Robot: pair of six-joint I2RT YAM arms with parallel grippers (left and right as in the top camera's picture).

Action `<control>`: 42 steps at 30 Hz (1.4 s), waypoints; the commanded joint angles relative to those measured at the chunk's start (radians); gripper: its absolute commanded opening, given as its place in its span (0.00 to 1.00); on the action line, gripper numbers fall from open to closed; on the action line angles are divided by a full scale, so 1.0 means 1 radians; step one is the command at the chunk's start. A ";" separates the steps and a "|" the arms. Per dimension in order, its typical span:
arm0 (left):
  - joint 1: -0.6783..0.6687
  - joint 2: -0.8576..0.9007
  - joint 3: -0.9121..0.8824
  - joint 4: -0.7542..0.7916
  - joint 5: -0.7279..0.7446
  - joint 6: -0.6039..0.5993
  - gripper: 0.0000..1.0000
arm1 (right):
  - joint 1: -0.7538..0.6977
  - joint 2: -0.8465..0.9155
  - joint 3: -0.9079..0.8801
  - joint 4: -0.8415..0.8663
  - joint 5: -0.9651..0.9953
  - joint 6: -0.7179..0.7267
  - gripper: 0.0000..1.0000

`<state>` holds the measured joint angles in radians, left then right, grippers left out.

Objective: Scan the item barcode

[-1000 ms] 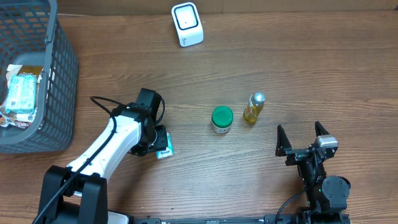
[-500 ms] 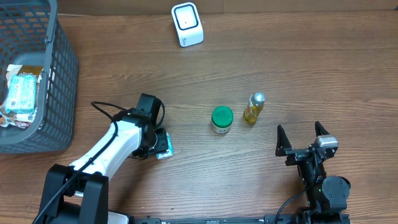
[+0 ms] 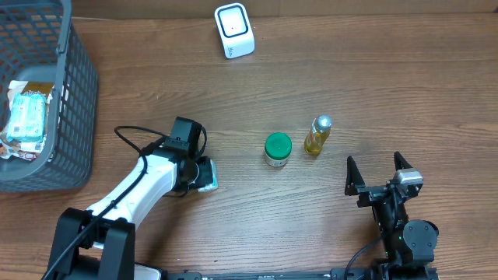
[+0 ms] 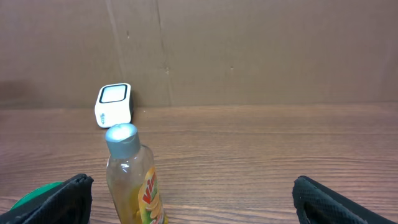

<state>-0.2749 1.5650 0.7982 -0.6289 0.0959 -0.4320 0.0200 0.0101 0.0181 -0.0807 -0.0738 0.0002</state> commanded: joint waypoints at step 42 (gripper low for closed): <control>0.225 0.143 0.075 0.150 0.290 0.254 0.38 | -0.005 -0.007 -0.010 0.003 0.005 0.002 1.00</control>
<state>-0.0574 1.6894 0.8585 -0.4881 0.3325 -0.2245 0.0200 0.0101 0.0181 -0.0807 -0.0738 0.0006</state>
